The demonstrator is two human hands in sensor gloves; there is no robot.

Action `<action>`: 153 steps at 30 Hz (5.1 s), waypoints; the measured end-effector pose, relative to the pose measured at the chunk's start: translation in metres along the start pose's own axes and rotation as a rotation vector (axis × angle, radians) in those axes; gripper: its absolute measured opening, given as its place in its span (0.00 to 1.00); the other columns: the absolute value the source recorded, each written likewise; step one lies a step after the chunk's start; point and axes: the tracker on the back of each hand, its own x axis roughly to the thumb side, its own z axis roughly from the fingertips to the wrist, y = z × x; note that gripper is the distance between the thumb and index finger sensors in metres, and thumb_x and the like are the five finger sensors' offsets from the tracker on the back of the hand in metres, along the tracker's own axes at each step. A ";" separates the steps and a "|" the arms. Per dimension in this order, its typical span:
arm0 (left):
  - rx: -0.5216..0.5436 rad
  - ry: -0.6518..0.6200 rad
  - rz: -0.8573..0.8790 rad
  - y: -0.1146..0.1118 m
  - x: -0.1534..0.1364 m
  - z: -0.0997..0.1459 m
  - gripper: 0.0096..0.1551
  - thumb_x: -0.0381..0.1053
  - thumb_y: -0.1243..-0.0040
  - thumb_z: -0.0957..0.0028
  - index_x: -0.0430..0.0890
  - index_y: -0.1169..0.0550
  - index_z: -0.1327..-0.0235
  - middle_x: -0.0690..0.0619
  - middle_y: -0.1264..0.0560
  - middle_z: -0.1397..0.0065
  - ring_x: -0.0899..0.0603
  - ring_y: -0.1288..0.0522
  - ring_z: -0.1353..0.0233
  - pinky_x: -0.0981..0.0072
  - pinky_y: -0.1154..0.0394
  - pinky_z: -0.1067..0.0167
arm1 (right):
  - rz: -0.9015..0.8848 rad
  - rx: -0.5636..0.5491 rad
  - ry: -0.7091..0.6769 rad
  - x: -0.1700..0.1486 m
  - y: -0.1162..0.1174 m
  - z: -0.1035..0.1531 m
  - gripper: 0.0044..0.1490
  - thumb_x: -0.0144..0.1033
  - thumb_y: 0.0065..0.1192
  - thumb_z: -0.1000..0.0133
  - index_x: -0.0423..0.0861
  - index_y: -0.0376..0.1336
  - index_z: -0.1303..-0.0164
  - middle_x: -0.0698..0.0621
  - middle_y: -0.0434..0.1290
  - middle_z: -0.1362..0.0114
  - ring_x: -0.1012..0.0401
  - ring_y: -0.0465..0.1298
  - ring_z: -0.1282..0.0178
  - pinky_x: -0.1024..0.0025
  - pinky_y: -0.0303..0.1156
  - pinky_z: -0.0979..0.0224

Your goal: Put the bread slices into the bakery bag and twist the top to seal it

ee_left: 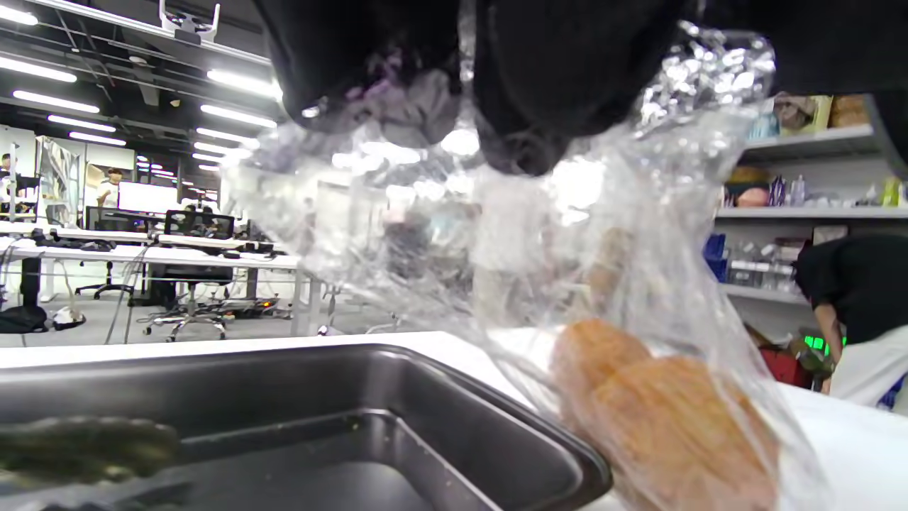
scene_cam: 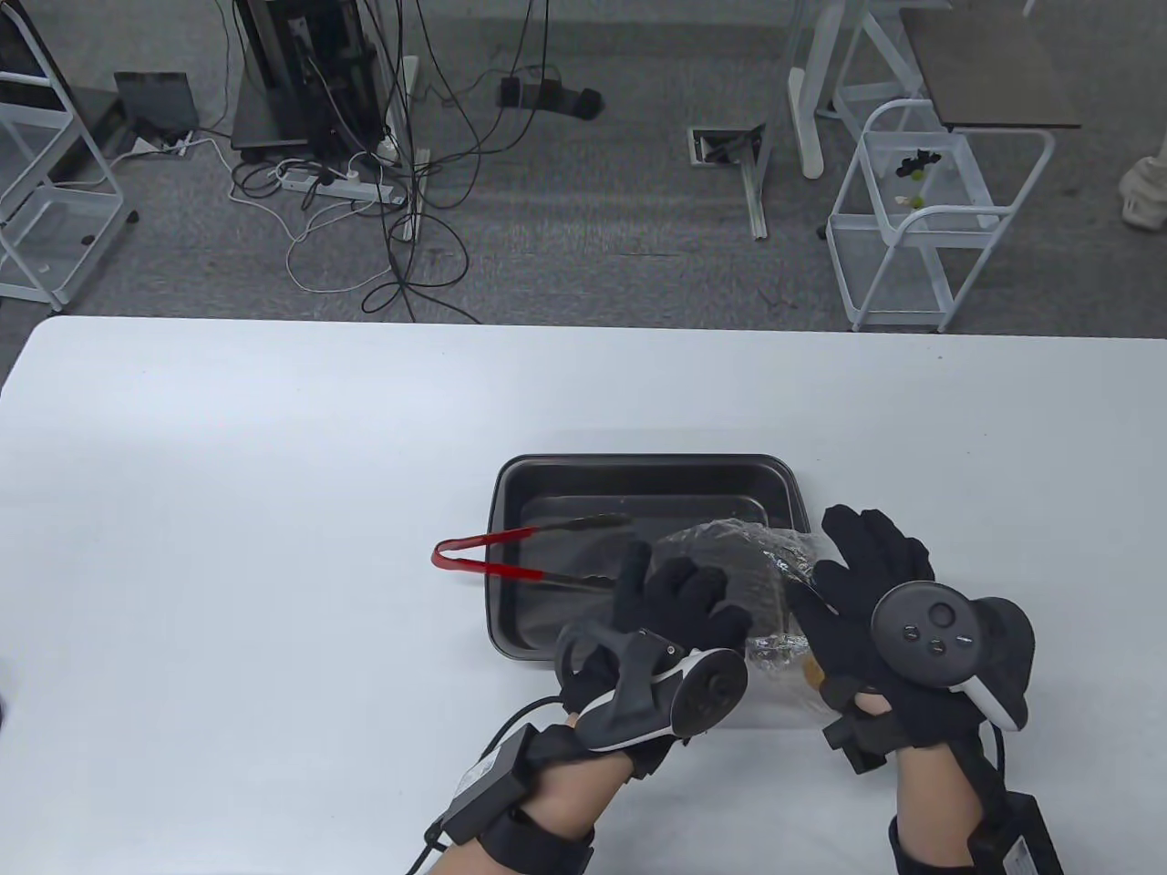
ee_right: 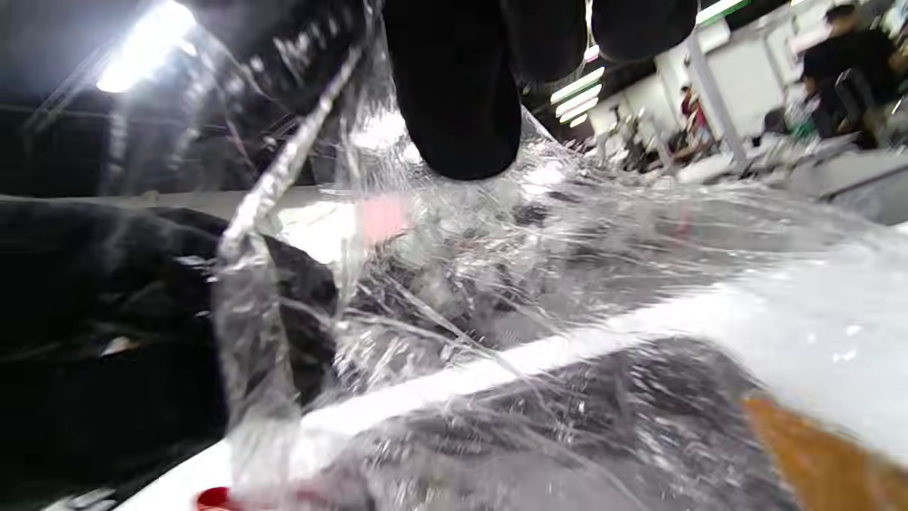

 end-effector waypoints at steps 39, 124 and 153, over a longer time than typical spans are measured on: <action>0.031 0.079 -0.142 0.104 -0.080 0.070 0.22 0.50 0.38 0.48 0.73 0.23 0.43 0.47 0.44 0.12 0.33 0.45 0.13 0.30 0.52 0.17 | 0.350 -0.079 -0.286 0.061 -0.040 0.041 0.21 0.30 0.69 0.45 0.45 0.73 0.41 0.34 0.60 0.14 0.28 0.56 0.17 0.23 0.44 0.22; 0.054 0.013 0.747 -0.068 -0.078 0.110 0.64 0.65 0.24 0.53 0.46 0.51 0.19 0.50 0.34 0.20 0.37 0.28 0.21 0.28 0.47 0.19 | -0.532 0.093 -0.192 0.067 0.132 0.060 0.31 0.47 0.71 0.47 0.37 0.75 0.44 0.35 0.82 0.38 0.35 0.79 0.38 0.28 0.58 0.29; 0.116 0.005 0.652 -0.063 -0.072 0.115 0.73 0.71 0.26 0.57 0.44 0.59 0.20 0.47 0.39 0.19 0.35 0.34 0.20 0.26 0.53 0.19 | -0.460 -0.159 -0.085 0.065 0.125 0.066 0.26 0.36 0.79 0.52 0.37 0.76 0.48 0.42 0.88 0.50 0.48 0.88 0.55 0.35 0.65 0.30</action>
